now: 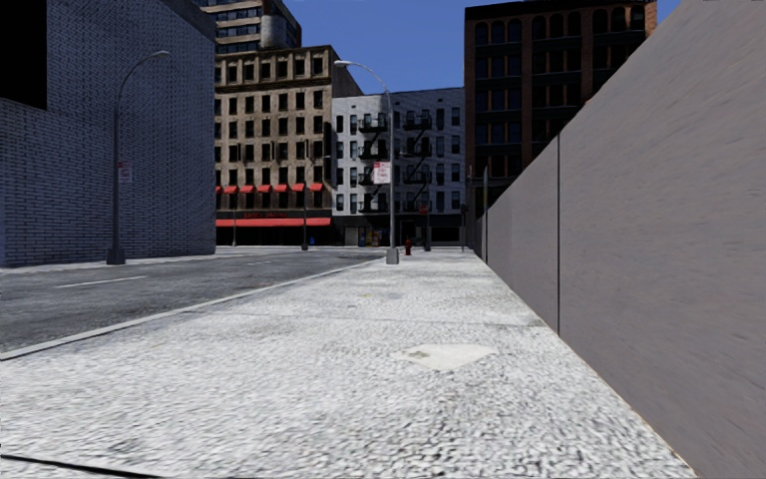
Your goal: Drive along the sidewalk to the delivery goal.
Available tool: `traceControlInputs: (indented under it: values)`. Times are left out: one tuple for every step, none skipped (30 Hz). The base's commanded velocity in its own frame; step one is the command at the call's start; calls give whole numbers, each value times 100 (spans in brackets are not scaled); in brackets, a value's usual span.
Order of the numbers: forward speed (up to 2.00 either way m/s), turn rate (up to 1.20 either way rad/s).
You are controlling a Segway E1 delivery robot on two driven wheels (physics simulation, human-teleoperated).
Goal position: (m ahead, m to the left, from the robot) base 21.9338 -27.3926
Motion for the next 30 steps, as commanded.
traceControlInputs:
  values:
    - [200,0]
    - [200,0]
    - [200,0]
    - [200,0]
    - [200,0]
    - [200,0]
    - [200,-36]
    - [200,-61]
    - [200,-61]
    - [200,-86]
    - [200,-120]
    - [200,-120]
    - [200,-120]
    - [200,-120]
    - [200,-120]
    - [200,-112]
    - [200,-1]
    - [200,-1]
    - [200,0]
    - [200,0]
    - [200,0]
    - [200,0]
    - [200,0]
    - [200,0]
    - [200,0]
    - [200,0]
    - [200,0]
    - [200,0]
    - [200,0]
    - [200,0]
